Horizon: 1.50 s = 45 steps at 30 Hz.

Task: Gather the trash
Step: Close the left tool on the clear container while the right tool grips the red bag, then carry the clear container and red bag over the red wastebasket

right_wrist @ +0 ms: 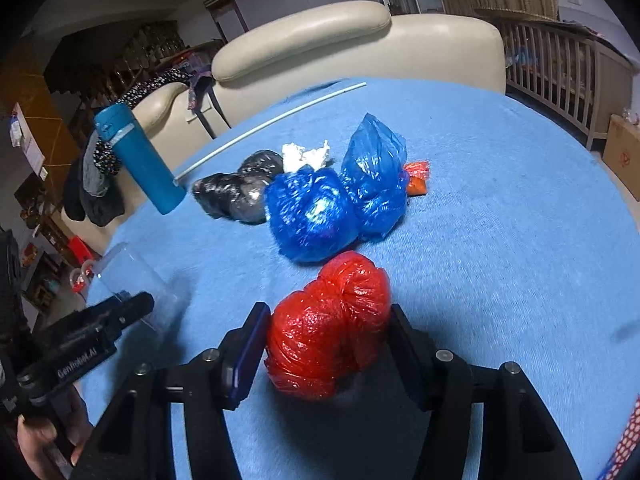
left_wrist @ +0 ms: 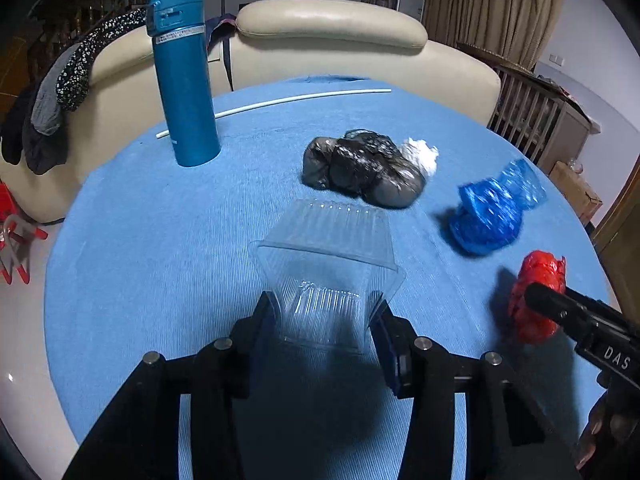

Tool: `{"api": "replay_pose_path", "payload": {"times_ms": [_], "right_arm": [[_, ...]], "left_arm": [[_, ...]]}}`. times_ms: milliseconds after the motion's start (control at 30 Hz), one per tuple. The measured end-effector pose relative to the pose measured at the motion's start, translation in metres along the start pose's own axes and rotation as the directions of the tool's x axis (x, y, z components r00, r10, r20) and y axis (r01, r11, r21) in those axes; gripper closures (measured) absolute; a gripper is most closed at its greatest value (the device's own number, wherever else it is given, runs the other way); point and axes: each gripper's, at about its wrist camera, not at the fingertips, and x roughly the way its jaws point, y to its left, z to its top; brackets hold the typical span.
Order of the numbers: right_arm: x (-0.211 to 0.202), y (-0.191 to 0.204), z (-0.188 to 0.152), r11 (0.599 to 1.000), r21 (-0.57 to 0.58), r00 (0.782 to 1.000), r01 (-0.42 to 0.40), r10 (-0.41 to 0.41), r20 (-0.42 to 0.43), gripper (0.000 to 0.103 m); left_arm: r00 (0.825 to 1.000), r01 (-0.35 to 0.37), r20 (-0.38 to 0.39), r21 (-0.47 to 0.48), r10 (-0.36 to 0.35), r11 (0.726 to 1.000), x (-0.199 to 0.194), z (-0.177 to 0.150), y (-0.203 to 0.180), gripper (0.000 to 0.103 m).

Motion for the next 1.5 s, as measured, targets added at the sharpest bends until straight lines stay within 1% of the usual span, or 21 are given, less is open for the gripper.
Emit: {"api": "replay_pose_path", "payload": {"times_ms": [333, 733, 1167, 1333, 1500], "right_arm": [[-0.027, 0.006, -0.024, 0.999, 0.017, 0.999, -0.034, 0.034, 0.023, 0.041], [-0.054, 0.006, -0.050, 0.999, 0.032, 0.998, -0.042, 0.040, 0.048, 0.041], [-0.090, -0.012, -0.065, 0.997, 0.067, 0.996, -0.027, 0.021, 0.092, 0.041], [-0.099, -0.020, -0.066, 0.997, 0.080, 0.994, -0.021, 0.013, 0.108, 0.041], [-0.104, -0.026, -0.067, 0.996, 0.084, 0.993, -0.013, 0.003, 0.121, 0.041]], "left_arm": [[1.000, -0.006, -0.008, 0.028, 0.006, 1.000, -0.021, -0.028, -0.018, 0.055], [0.999, -0.027, -0.024, 0.053, 0.028, 0.998, -0.040, -0.050, -0.042, 0.054], [0.999, -0.028, 0.022, 0.107, 0.026, 0.994, -0.073, -0.053, -0.073, 0.054], [0.999, -0.026, 0.036, 0.133, 0.021, 0.991, -0.079, -0.053, -0.085, 0.054], [0.999, -0.019, 0.034, 0.150, 0.014, 0.988, -0.078, -0.054, -0.093, 0.054]]}}
